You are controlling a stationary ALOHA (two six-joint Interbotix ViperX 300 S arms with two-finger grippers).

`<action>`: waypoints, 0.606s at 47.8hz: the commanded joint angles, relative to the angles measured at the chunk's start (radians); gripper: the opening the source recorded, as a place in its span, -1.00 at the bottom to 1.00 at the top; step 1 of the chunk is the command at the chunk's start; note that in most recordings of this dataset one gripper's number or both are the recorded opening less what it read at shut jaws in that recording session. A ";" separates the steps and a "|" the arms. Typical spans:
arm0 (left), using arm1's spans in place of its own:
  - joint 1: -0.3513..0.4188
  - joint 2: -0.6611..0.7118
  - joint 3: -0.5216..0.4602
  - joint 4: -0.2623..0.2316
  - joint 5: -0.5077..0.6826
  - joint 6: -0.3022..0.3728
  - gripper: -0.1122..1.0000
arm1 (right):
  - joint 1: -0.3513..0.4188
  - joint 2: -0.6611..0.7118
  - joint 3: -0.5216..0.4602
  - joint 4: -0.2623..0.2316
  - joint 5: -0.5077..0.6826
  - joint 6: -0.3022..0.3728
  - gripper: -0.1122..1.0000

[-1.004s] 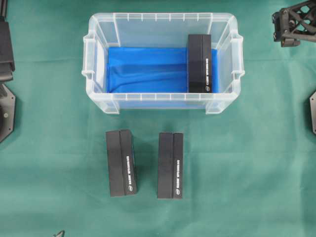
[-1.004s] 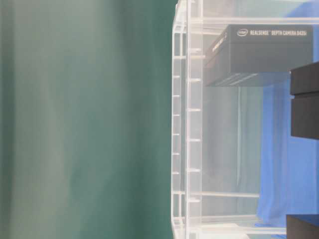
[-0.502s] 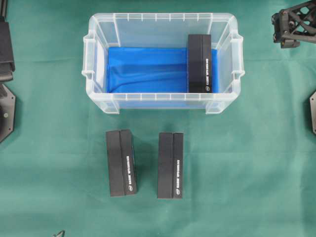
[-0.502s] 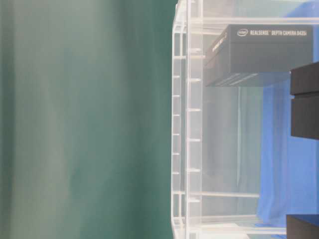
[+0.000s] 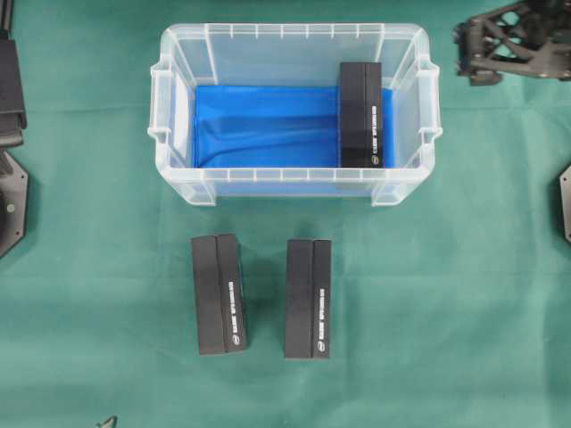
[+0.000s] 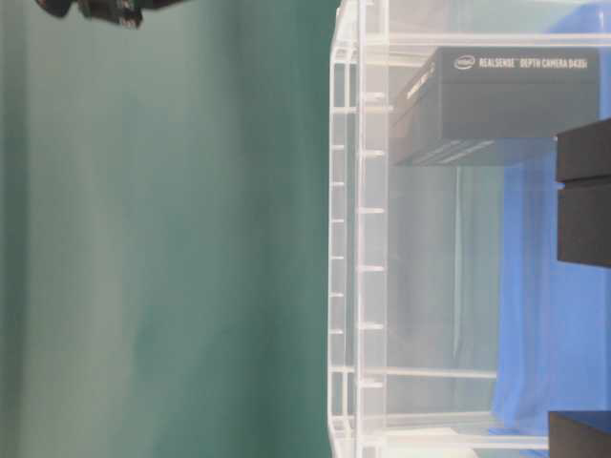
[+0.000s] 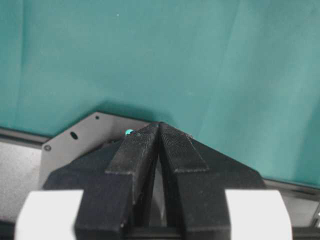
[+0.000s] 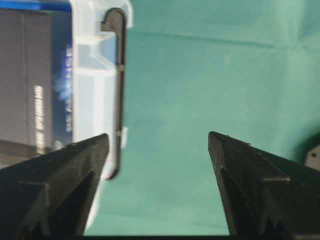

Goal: Take the box out of the case with the right arm.
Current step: 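Move the open right gripper over the last box at the case's right side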

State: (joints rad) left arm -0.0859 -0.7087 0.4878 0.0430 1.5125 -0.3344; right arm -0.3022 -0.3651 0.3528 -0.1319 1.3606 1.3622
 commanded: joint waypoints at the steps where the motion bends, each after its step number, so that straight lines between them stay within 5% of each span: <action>1: 0.002 -0.002 -0.009 0.002 -0.005 0.000 -0.65 | 0.000 0.034 -0.054 0.002 -0.012 -0.011 0.69; 29: 0.002 -0.002 -0.009 0.002 -0.005 0.005 -0.65 | 0.064 0.307 -0.318 0.009 -0.058 -0.011 0.69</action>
State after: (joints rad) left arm -0.0859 -0.7087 0.4878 0.0414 1.5125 -0.3298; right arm -0.2485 -0.0721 0.0874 -0.1289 1.3085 1.3606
